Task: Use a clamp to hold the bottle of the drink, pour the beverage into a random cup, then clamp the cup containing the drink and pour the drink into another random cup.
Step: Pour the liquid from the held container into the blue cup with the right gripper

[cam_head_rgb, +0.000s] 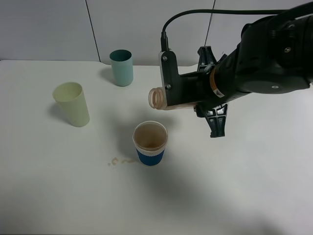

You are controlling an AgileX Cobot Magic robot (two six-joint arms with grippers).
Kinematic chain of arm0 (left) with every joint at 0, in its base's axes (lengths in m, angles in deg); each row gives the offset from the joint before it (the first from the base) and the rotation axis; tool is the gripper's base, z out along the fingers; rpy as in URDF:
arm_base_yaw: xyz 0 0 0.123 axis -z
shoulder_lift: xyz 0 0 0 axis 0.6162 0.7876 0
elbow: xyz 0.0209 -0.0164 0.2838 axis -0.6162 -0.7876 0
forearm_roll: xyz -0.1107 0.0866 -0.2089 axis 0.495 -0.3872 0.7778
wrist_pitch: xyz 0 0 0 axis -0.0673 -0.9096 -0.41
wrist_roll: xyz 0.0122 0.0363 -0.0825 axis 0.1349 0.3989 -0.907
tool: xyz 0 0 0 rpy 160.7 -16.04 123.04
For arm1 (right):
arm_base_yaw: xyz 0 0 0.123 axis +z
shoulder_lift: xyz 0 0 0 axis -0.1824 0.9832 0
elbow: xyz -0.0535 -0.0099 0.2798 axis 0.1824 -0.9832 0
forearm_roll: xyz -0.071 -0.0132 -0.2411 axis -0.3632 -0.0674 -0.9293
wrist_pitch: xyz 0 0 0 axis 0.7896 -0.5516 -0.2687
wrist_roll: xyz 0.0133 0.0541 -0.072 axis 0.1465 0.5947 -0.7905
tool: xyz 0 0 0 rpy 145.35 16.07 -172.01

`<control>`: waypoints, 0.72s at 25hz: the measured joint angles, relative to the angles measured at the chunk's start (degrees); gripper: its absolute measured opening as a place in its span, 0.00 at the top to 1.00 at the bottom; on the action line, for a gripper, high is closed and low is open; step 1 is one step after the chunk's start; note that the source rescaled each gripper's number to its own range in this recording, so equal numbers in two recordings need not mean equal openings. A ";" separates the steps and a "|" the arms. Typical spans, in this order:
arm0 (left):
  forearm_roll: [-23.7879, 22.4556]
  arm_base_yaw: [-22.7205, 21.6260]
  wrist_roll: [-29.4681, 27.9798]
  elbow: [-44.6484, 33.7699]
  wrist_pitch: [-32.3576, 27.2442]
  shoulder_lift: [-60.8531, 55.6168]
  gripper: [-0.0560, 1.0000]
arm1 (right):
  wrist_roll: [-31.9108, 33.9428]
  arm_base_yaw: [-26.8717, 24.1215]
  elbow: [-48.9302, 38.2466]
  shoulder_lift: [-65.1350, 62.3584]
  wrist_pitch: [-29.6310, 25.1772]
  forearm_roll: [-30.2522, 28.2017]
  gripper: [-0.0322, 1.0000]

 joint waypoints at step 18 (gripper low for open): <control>0.00 0.00 0.00 0.00 0.00 0.00 0.10 | -5.74 1.60 0.00 0.76 -4.76 -1.16 0.94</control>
